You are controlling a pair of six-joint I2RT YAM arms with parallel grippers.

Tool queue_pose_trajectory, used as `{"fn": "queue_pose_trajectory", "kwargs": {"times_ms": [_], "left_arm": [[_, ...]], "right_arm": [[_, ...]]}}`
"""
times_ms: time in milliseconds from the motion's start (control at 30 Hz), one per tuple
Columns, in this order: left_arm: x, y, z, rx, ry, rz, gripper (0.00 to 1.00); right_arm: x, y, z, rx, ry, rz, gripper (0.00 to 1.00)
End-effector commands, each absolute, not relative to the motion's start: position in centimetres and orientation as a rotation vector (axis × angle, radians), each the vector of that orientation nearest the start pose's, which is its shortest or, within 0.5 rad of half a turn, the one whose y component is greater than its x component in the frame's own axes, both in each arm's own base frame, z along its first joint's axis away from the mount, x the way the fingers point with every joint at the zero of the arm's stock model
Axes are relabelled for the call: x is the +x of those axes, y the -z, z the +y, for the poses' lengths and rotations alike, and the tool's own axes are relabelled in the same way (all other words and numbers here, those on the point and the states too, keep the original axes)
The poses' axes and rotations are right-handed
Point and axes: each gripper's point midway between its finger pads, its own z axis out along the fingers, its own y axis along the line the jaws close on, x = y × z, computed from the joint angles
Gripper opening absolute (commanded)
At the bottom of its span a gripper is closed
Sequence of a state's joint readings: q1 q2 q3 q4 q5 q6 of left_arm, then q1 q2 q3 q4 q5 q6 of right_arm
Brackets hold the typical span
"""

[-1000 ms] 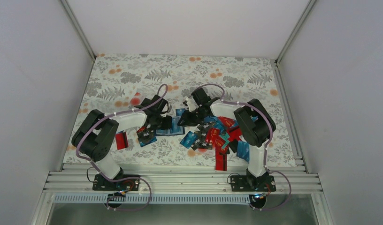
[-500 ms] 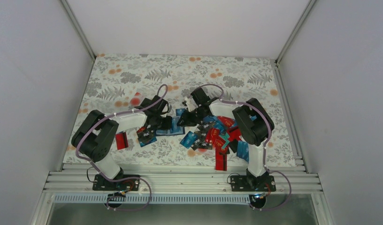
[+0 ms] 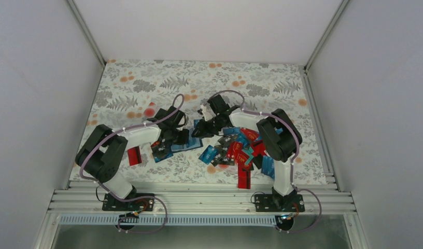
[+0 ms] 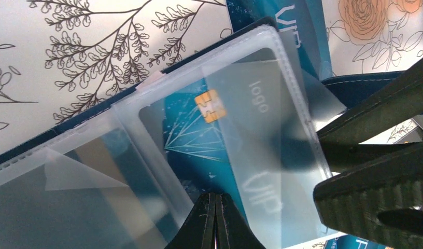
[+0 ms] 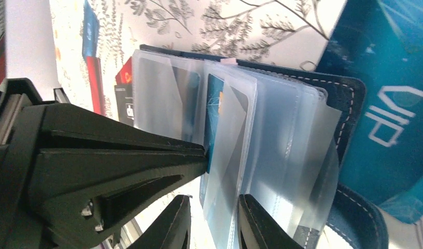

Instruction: Put the credit cards into the card holder

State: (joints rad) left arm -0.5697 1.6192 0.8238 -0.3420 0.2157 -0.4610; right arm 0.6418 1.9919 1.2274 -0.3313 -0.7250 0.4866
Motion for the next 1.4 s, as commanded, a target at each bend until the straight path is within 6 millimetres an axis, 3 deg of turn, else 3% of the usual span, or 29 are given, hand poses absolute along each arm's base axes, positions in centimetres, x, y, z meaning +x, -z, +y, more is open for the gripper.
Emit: {"fn": "queue_pose_trajectory", "kwargs": {"times_ms": [0, 500, 733, 900, 1100, 1200, 1367], "left_arm": [[27.4, -3.5, -21.4, 0.181, 0.539, 2.789, 0.02], [27.8, -5.7, -20.1, 0.101, 0.483, 2.735, 0.02], [27.7, -9.3, -16.9, -0.045, 0.328, 2.674, 0.02], [26.9, -10.3, -14.5, -0.123, 0.229, 2.648, 0.02], [26.3, -11.0, -13.3, -0.166, 0.213, 2.627, 0.02], [26.0, -10.8, -13.6, -0.109, 0.233, 2.639, 0.02], [25.6, -9.4, -15.9, 0.006, 0.361, 2.673, 0.02]], "right_arm": [[28.3, -7.7, 37.1, -0.57, -1.343, 2.738, 0.25], [27.8, -8.3, 38.6, -0.623, -1.366, 2.721, 0.25], [27.8, -8.6, 39.5, -0.643, -1.379, 2.711, 0.25], [27.5, -8.5, 40.7, -0.668, -1.396, 2.712, 0.26], [26.8, -8.5, 43.3, -0.729, -1.419, 2.703, 0.25], [27.2, -8.3, 43.3, -0.703, -1.362, 2.708, 0.25], [28.4, -7.8, 40.5, -0.639, -1.174, 2.729, 0.32]]}}
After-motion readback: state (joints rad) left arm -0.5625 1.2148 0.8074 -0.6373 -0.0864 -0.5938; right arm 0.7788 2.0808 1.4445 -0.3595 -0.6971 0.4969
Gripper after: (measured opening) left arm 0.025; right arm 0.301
